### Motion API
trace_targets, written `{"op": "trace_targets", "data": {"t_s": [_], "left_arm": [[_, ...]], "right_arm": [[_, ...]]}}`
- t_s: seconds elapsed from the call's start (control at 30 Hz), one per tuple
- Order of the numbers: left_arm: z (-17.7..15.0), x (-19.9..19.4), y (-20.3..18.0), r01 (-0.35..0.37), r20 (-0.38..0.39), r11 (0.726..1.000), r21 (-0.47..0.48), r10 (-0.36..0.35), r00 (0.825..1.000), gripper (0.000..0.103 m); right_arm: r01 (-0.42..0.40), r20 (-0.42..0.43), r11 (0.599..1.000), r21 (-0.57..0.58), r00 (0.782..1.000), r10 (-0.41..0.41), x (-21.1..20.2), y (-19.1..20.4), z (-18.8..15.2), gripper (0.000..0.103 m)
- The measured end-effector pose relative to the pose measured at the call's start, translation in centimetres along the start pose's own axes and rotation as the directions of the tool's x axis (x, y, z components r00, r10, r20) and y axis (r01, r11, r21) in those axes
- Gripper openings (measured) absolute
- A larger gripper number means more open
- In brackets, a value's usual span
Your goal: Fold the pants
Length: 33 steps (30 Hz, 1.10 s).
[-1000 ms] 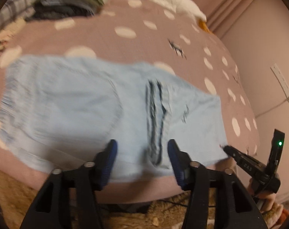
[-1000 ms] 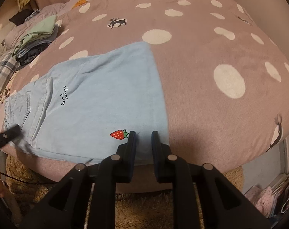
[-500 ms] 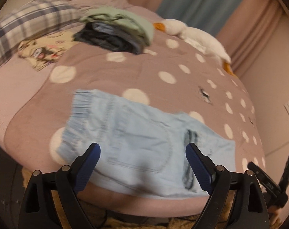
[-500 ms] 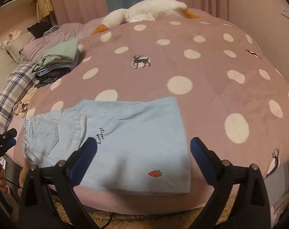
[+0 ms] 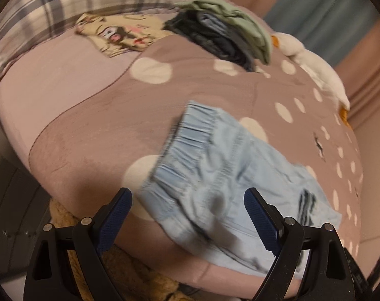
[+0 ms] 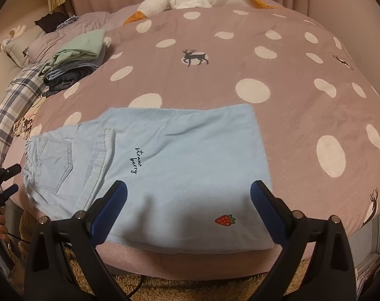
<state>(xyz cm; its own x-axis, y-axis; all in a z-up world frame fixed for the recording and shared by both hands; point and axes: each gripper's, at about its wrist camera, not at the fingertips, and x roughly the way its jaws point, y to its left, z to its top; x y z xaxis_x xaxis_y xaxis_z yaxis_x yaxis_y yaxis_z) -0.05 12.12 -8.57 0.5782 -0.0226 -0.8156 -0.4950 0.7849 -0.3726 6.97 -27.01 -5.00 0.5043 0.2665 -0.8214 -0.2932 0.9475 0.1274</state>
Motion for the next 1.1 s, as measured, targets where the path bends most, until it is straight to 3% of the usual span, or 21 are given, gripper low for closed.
{"op": "trace_targets", "data": {"t_s": [0.4,0.6,0.73,0.83,0.97,1.1], "left_arm": [[0.1,1.9,1.5,0.026,-0.049,0.998,-0.064,-0.029,0.998,0.09],[-0.3,2.0,2.2,0.083,-0.061,0.991,-0.106,-0.09,0.994,0.09],[-0.7,2.1,2.5,0.161,-0.081,0.973,-0.162,-0.176,0.981,0.09],[-1.0,2.0,2.2,0.155,-0.079,0.976,-0.154,-0.169,0.982,0.09],[-1.1,2.4,1.8,0.203,-0.102,0.963,-0.177,-0.223,0.97,0.09],[-0.9,2.7,1.7,0.192,-0.09,0.963,-0.188,-0.212,0.973,0.086]], "right_arm": [[0.011,-0.019,1.0,0.009,1.0,-0.011,0.6,0.1,-0.1,0.099],[0.015,-0.024,1.0,0.016,1.0,-0.015,0.7,0.0,0.0,0.099],[0.014,-0.024,1.0,0.015,1.0,-0.013,0.8,0.0,-0.1,0.099],[0.014,-0.027,1.0,0.02,1.0,-0.014,0.8,0.0,-0.1,0.099],[0.01,-0.029,1.0,0.017,1.0,-0.01,0.8,0.2,-0.3,0.099],[0.008,-0.031,1.0,0.025,0.999,-0.007,0.9,0.0,-0.4,0.099]]}}
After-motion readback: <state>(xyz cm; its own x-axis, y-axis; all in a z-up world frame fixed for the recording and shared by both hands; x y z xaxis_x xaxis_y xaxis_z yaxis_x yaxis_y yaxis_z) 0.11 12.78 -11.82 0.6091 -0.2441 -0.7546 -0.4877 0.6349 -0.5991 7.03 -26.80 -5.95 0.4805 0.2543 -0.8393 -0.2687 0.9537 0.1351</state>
